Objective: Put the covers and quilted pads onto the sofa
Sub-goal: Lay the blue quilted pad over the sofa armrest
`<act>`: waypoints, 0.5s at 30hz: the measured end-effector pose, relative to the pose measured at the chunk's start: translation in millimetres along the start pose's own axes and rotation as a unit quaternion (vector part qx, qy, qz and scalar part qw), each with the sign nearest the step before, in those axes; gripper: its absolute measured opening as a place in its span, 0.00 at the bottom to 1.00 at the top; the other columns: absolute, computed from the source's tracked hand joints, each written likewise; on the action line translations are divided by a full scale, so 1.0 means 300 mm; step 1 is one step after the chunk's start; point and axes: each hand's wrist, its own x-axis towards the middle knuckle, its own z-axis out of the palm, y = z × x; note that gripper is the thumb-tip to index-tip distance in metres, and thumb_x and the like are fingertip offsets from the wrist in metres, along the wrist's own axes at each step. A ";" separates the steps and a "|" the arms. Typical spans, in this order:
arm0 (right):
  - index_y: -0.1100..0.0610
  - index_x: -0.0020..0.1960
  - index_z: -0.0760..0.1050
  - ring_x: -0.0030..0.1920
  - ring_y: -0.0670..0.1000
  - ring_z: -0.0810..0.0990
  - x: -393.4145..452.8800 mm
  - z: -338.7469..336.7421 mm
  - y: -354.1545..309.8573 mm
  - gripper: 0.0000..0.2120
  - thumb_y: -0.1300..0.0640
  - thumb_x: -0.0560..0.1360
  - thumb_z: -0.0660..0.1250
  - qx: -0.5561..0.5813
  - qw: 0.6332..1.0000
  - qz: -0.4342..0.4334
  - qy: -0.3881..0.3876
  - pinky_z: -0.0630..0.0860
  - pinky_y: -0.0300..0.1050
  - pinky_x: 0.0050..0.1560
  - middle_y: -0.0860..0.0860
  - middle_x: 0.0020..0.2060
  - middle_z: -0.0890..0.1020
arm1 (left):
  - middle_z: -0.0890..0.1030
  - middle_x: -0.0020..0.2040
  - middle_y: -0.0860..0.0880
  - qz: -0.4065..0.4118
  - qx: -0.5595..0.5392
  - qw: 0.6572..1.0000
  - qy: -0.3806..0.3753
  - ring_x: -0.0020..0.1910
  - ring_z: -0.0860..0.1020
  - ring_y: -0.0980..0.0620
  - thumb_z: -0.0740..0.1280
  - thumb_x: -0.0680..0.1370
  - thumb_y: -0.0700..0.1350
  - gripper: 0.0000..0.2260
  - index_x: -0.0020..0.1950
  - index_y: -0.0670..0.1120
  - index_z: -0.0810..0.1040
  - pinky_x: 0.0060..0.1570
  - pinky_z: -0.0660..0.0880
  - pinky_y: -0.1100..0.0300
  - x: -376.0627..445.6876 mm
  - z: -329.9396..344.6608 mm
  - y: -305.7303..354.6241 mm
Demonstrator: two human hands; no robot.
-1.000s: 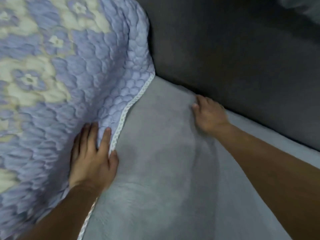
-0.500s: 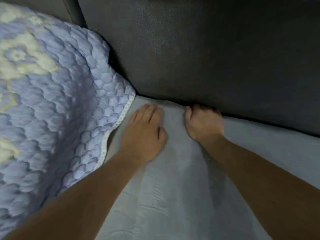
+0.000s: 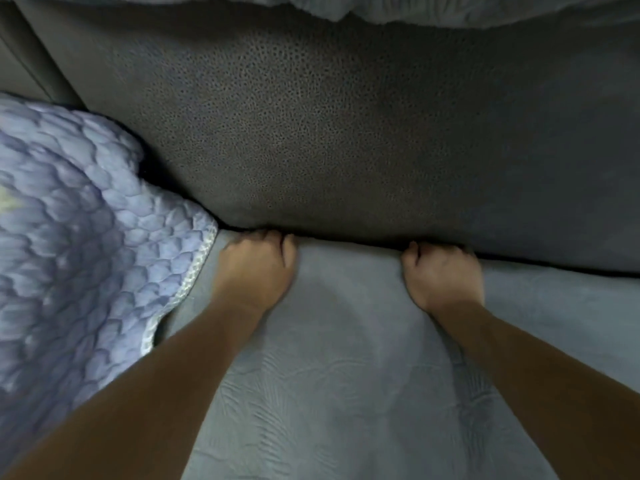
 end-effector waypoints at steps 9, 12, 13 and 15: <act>0.57 0.30 0.74 0.27 0.59 0.74 -0.002 0.009 -0.001 0.14 0.55 0.73 0.63 0.007 0.997 -0.007 0.076 0.69 0.49 0.40 0.58 0.25 0.76 | 0.83 0.42 0.44 0.120 0.011 0.992 0.037 0.40 0.81 0.39 0.60 0.80 0.51 0.13 0.46 0.46 0.81 0.36 0.77 0.50 0.019 0.018 -0.003; 0.57 0.30 0.74 0.27 0.60 0.75 -0.006 0.003 -0.010 0.15 0.55 0.73 0.62 0.013 0.998 -0.007 0.069 0.71 0.49 0.39 0.59 0.25 0.77 | 0.84 0.50 0.43 0.093 -0.005 0.996 -0.014 0.50 0.81 0.39 0.50 0.82 0.59 0.23 0.50 0.48 0.82 0.46 0.76 0.52 0.068 -0.014 0.001; 0.57 0.29 0.74 0.26 0.60 0.75 0.012 0.029 0.027 0.15 0.55 0.73 0.62 0.008 0.998 0.008 0.068 0.71 0.49 0.38 0.59 0.25 0.77 | 0.84 0.52 0.43 0.110 0.011 0.992 -0.061 0.53 0.81 0.40 0.48 0.82 0.61 0.26 0.51 0.48 0.83 0.50 0.75 0.53 0.139 0.011 0.068; 0.58 0.28 0.74 0.24 0.60 0.74 0.027 0.044 0.029 0.16 0.55 0.72 0.62 0.021 0.997 0.007 0.076 0.72 0.49 0.36 0.59 0.24 0.76 | 0.84 0.54 0.44 0.133 0.065 0.978 -0.147 0.56 0.80 0.42 0.46 0.81 0.66 0.32 0.52 0.48 0.83 0.55 0.73 0.54 0.204 0.013 0.139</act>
